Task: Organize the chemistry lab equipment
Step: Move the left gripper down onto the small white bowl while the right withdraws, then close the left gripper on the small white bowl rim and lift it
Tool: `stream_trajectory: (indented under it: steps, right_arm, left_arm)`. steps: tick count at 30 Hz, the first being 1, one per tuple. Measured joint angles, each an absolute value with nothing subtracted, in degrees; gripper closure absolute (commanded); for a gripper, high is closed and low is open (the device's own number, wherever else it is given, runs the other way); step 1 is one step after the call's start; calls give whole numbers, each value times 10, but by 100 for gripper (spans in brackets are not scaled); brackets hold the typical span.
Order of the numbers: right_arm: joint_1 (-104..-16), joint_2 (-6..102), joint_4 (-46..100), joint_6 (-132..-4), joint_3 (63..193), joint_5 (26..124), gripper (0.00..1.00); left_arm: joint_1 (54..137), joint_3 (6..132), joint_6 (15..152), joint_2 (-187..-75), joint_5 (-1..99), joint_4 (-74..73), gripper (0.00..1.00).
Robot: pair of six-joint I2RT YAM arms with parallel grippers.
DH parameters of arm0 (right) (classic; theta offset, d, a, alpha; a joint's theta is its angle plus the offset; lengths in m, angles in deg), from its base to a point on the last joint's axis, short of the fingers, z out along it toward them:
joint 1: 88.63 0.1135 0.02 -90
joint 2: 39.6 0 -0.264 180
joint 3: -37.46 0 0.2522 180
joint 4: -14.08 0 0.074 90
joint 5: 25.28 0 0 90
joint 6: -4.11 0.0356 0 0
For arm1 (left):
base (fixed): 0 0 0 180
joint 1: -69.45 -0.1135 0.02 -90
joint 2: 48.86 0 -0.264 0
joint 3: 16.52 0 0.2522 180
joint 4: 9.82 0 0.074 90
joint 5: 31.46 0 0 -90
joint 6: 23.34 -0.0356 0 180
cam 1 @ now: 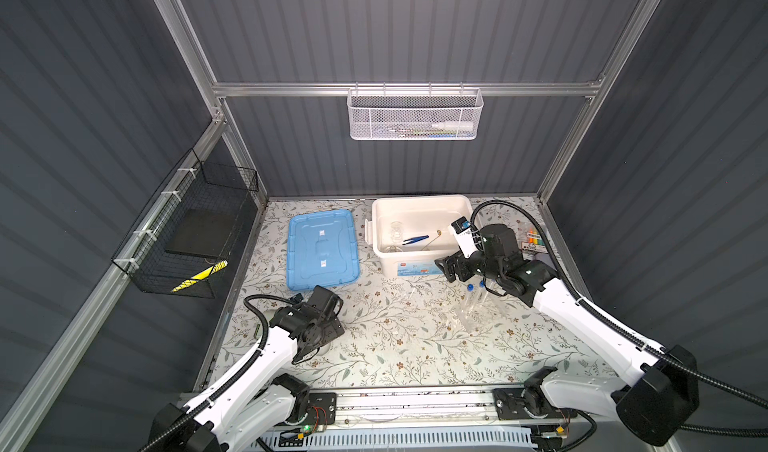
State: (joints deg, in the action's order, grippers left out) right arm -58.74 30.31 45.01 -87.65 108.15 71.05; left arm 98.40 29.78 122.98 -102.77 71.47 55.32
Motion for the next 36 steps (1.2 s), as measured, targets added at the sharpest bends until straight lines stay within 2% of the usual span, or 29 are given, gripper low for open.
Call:
stream_trajectory:
  steps: [12, 18, 36]
  right_arm:
    - [-587, 303, 454, -878, 1081, 704, 6]
    - [-587, 300, 459, -878, 1081, 699, 5]
    - [-590, 281, 463, -878, 1067, 692, 5]
  left_arm:
    - [984, 260, 1243, -1071, 670, 471, 2]
    - [984, 261, 1232, -1112, 658, 441, 7]
    - [1027, 317, 1215, -1216, 653, 338, 14]
